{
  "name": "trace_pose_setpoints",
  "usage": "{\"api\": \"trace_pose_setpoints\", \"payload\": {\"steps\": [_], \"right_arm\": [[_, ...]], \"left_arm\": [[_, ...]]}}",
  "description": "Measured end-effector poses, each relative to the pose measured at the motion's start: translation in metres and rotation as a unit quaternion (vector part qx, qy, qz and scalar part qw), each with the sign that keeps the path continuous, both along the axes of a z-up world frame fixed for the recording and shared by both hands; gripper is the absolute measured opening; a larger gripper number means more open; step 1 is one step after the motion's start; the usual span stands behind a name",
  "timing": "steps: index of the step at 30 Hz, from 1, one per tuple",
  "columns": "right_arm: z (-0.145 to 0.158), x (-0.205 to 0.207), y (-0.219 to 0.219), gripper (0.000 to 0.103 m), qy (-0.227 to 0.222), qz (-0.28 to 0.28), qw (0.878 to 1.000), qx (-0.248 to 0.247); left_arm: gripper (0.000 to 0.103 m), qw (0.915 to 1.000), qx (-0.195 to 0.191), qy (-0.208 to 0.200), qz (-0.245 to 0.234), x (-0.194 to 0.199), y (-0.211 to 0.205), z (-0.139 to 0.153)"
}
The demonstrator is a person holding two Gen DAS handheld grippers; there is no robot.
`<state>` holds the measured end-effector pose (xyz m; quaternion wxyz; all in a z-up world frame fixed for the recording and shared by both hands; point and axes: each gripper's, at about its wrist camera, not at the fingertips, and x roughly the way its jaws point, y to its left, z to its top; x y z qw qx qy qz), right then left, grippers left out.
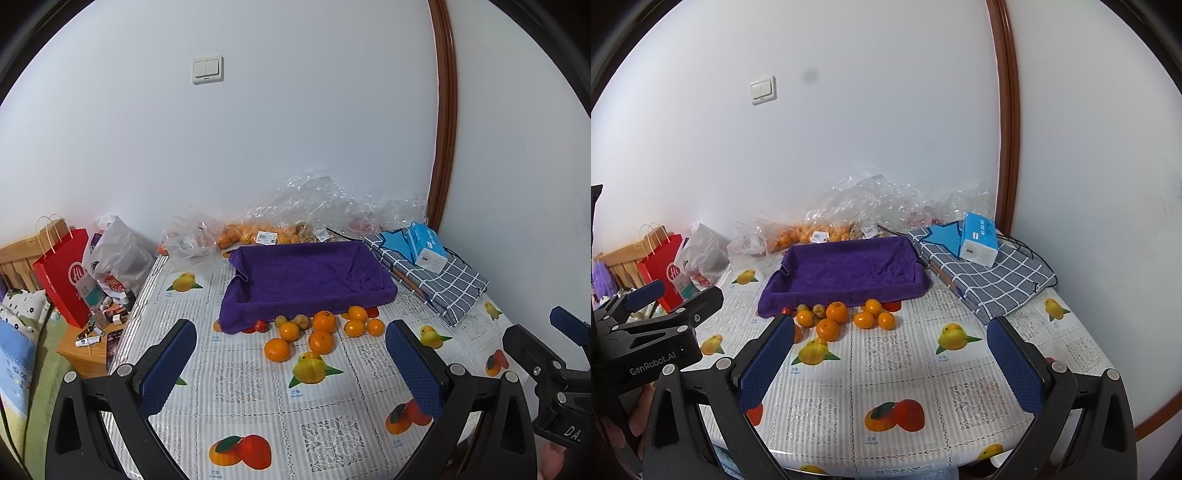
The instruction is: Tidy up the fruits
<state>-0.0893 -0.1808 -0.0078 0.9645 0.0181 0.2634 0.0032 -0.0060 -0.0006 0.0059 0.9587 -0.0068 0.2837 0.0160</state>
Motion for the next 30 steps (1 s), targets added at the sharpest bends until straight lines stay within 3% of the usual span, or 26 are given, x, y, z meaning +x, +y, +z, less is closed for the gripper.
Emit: {"api": "trace_pose_setpoints", "payload": {"steps": [17, 24, 30], "right_arm": [[-0.004, 0.002, 0.001, 0.103, -0.002, 0.005, 1.0, 0.001], [-0.017, 0.021, 0.0, 0.103, 0.0, 0.005, 1.0, -0.012], [-0.04, 0.059, -0.009, 0.101, 0.026, 0.0, 1.0, 0.008]], "left_arm": [[0.103, 0.9999, 0.013, -0.005, 0.003, 0.0, -0.002, 0.005], [0.103, 1.0, 0.009, -0.001, -0.001, 0.011, 0.0, -0.006], [0.103, 1.0, 0.008, 0.001, -0.003, 0.036, 0.012, -0.03]]}}
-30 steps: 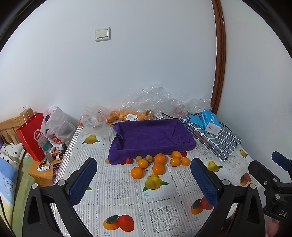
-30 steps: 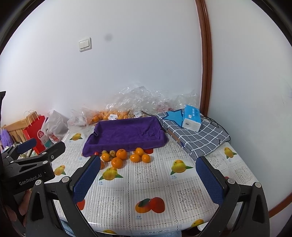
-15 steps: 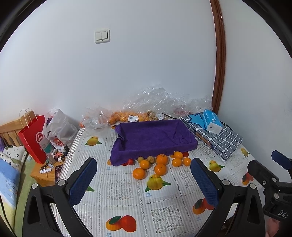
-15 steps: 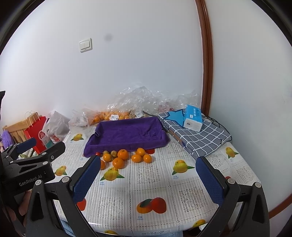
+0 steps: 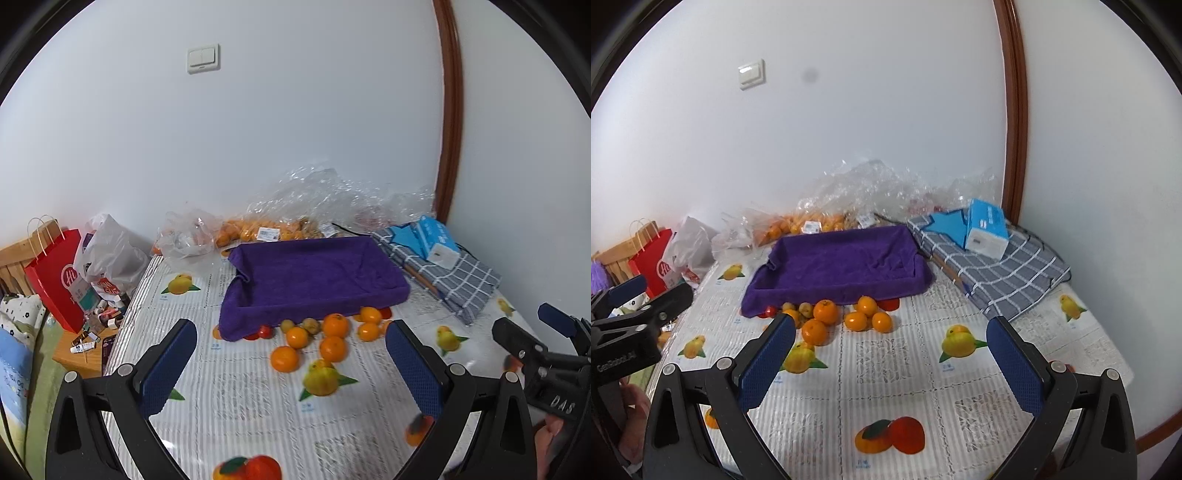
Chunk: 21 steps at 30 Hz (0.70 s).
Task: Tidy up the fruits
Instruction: 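Grasp an orange with the right gripper while the left gripper grasps another orange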
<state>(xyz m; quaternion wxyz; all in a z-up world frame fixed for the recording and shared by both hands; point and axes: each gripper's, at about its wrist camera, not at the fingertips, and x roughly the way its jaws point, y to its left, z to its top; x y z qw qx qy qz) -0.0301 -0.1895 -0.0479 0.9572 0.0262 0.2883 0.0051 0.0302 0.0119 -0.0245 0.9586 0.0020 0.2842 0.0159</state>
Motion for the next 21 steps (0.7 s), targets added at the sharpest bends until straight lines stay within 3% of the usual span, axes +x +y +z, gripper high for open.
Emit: {"api": "trace_pose_setpoints", "payload": {"steps": [7, 16, 18, 21], "right_arm": [[-0.04, 0.047, -0.007, 0.095, 0.054, 0.006, 0.998, -0.001], [-0.099, 0.1, 0.001, 0.079, 0.089, 0.03, 0.995, -0.026], [-0.111, 0.113, 0.002, 0.065, 0.101, 0.035, 0.994, -0.023], [-0.126, 0.131, 0.006, 0.06, 0.115, 0.051, 0.992, -0.012]], "left_arm": [[0.097, 0.9989, 0.035, 0.029, 0.009, 0.034, 0.016, -0.041], [0.097, 0.9956, -0.018, 0.089, 0.022, 0.074, 0.058, -0.102], [0.096, 0.9938, -0.027, 0.104, 0.026, 0.08, 0.066, -0.12], [0.087, 0.9906, -0.044, 0.126, 0.03, 0.089, 0.076, -0.138]]}}
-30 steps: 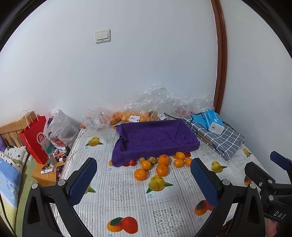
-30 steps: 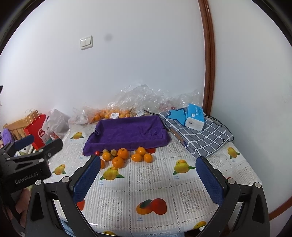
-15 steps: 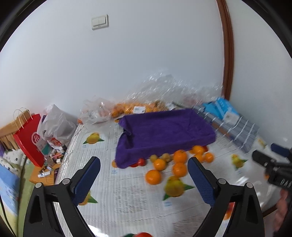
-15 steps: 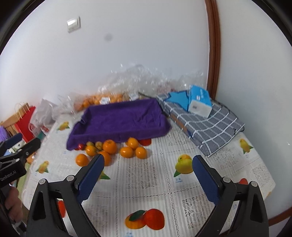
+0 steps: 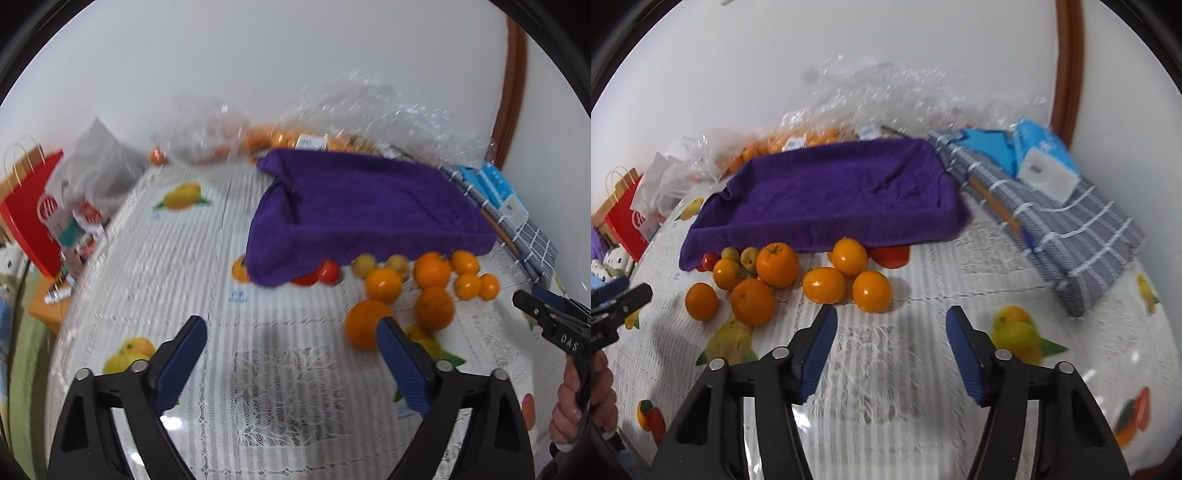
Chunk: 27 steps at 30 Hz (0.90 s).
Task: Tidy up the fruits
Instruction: 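Grasp an orange with the right gripper while the left gripper grasps another orange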
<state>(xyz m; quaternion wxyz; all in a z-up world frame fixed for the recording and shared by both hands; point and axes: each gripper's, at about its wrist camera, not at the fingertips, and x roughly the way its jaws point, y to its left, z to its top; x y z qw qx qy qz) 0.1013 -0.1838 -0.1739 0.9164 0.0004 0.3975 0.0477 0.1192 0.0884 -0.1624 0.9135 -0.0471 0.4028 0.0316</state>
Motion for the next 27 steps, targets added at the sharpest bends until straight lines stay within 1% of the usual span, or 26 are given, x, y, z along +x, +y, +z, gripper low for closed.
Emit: {"api": "trace_pose_setpoints", "payload": {"steps": [1, 5, 6, 8, 10, 11, 14, 17, 18, 20, 22, 24, 26, 27], "right_arm": [[-0.003, 0.003, 0.001, 0.059, 0.001, 0.004, 1.0, 0.003], [-0.018, 0.021, 0.008, 0.051, 0.013, 0.026, 1.0, 0.0], [-0.022, 0.024, 0.009, 0.046, 0.02, 0.028, 0.999, -0.004], [-0.03, 0.029, 0.009, 0.038, 0.031, 0.032, 0.999, -0.005], [-0.038, 0.034, 0.008, 0.037, 0.038, 0.034, 0.999, -0.001], [-0.038, 0.034, 0.008, 0.037, 0.032, 0.034, 0.999, -0.001], [-0.04, 0.038, 0.009, 0.037, 0.027, 0.038, 0.999, -0.003], [-0.041, 0.043, 0.009, 0.037, 0.023, 0.039, 0.999, -0.005], [-0.041, 0.043, 0.008, 0.035, 0.02, 0.04, 0.999, -0.004], [-0.041, 0.046, 0.005, 0.032, 0.02, 0.04, 0.999, 0.003], [-0.041, 0.046, 0.001, 0.032, 0.02, 0.04, 0.999, 0.018], [-0.04, 0.046, -0.001, 0.032, 0.02, 0.039, 0.999, 0.023], [-0.04, 0.044, -0.001, 0.032, 0.019, 0.04, 0.999, 0.021], [-0.04, 0.042, -0.001, 0.032, 0.019, 0.041, 0.999, 0.02]], "left_arm": [[0.084, 1.0, -0.003, 0.006, 0.0, 0.002, 0.002, -0.005], [0.082, 0.9998, 0.0, 0.02, -0.004, 0.01, 0.003, -0.018], [0.081, 0.9997, 0.001, 0.022, -0.007, 0.012, 0.003, -0.02], [0.073, 0.9993, -0.005, 0.031, -0.02, 0.014, 0.002, -0.024], [0.072, 0.9987, -0.021, 0.037, -0.027, 0.016, 0.002, -0.027], [0.072, 0.9984, -0.032, 0.036, -0.03, 0.016, 0.002, -0.028], [0.072, 0.9965, -0.054, 0.029, -0.057, 0.016, -0.006, -0.028], [0.072, 0.9954, -0.055, 0.027, -0.073, 0.02, -0.015, -0.028], [0.072, 0.9951, -0.054, 0.028, -0.078, 0.022, -0.019, -0.028], [0.072, 0.9939, -0.058, 0.028, -0.089, 0.026, -0.025, -0.029], [0.071, 0.9935, -0.054, 0.029, -0.096, 0.03, -0.031, -0.031], [0.067, 0.9927, -0.056, 0.025, -0.104, 0.032, -0.036, -0.031], [0.059, 0.9923, -0.058, 0.029, -0.106, 0.035, -0.038, -0.035], [0.052, 0.9924, -0.059, 0.031, -0.104, 0.036, -0.039, -0.038]]}}
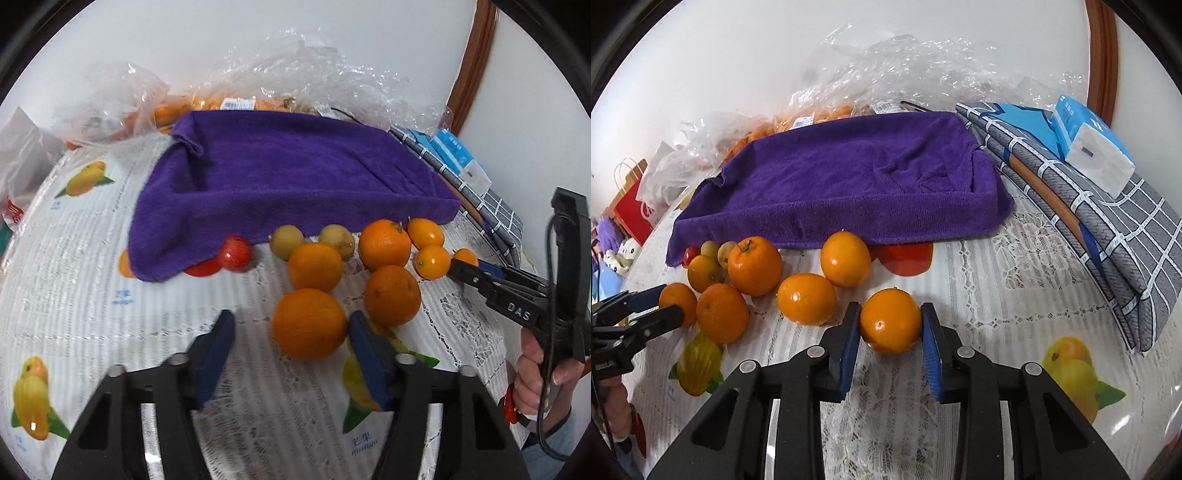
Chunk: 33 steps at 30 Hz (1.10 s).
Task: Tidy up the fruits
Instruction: 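Grasp an orange with the right gripper while the left gripper grasps another orange, then lift both held oranges and carry them over the purple towel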
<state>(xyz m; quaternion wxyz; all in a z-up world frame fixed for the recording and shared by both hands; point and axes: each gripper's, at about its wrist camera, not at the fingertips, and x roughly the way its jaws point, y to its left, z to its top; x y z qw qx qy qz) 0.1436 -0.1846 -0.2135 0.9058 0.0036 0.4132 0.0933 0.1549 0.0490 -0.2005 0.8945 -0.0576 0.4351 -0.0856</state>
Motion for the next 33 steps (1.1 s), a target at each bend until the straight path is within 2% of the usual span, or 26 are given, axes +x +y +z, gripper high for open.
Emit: {"api": "trace_pose_setpoints", "payload": {"steps": [5, 8, 10, 15, 23, 29, 33], "right_arm": [[0.0, -0.003, 0.002, 0.032, -0.001, -0.003, 1.0, -0.008], [0.0, -0.003, 0.006, 0.032, -0.003, -0.001, 1.0, -0.016], [0.0, -0.003, 0.007, 0.032, -0.003, 0.002, 1.0, -0.018], [0.002, -0.006, 0.007, 0.032, -0.012, 0.008, 1.0, -0.016], [0.011, -0.013, -0.009, 0.032, -0.04, -0.013, 0.999, 0.019], [0.013, -0.016, -0.01, 0.032, -0.049, -0.024, 0.998, 0.011], [0.012, -0.024, -0.007, 0.032, -0.045, -0.028, 0.999, -0.006]], "left_arm": [[0.047, 0.9997, 0.017, -0.019, 0.0, -0.004, -0.003, -0.001], [0.044, 0.9998, 0.001, -0.018, -0.001, -0.004, 0.002, -0.001], [0.039, 0.9994, -0.028, -0.019, -0.004, -0.005, 0.008, -0.002], [0.039, 0.9987, -0.044, -0.028, 0.003, -0.008, 0.015, 0.0], [0.039, 0.9963, -0.068, -0.05, 0.018, -0.013, 0.025, 0.007], [0.039, 0.9921, -0.087, -0.088, 0.022, -0.021, 0.03, 0.019], [0.039, 0.9907, -0.092, -0.097, 0.024, -0.021, 0.03, 0.023]]}}
